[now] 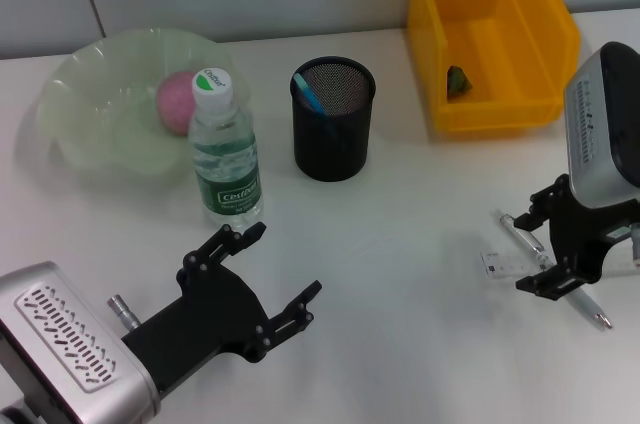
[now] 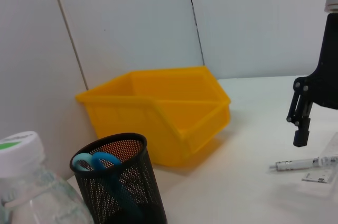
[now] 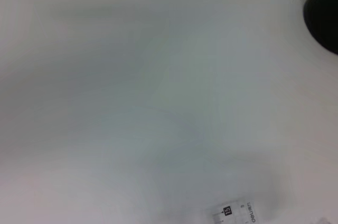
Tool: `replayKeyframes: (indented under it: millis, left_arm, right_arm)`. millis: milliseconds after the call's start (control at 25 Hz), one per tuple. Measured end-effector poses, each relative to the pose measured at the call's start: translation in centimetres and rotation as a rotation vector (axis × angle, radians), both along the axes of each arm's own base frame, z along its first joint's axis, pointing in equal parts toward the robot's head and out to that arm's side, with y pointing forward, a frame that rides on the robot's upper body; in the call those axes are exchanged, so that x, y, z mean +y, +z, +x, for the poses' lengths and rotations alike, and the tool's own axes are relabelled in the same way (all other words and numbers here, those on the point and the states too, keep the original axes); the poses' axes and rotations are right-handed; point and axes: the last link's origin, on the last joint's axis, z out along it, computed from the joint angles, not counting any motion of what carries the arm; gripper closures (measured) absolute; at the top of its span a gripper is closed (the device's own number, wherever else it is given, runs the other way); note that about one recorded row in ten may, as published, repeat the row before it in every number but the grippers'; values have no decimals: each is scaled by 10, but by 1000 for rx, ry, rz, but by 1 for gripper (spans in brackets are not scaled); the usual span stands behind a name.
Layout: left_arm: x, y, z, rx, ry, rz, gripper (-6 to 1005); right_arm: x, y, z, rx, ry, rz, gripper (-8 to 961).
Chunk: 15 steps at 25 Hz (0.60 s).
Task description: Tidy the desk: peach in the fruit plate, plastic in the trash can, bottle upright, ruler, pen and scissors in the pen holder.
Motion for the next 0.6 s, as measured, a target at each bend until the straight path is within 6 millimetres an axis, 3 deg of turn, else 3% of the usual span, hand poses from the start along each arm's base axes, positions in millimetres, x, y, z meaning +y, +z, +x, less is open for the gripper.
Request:
replayKeyframes:
  millis: [600]
  left_arm:
    - [0, 0, 0, 2, -1, 1, 188]
  right_arm:
    - [5, -17, 3, -7, -12, -11, 215]
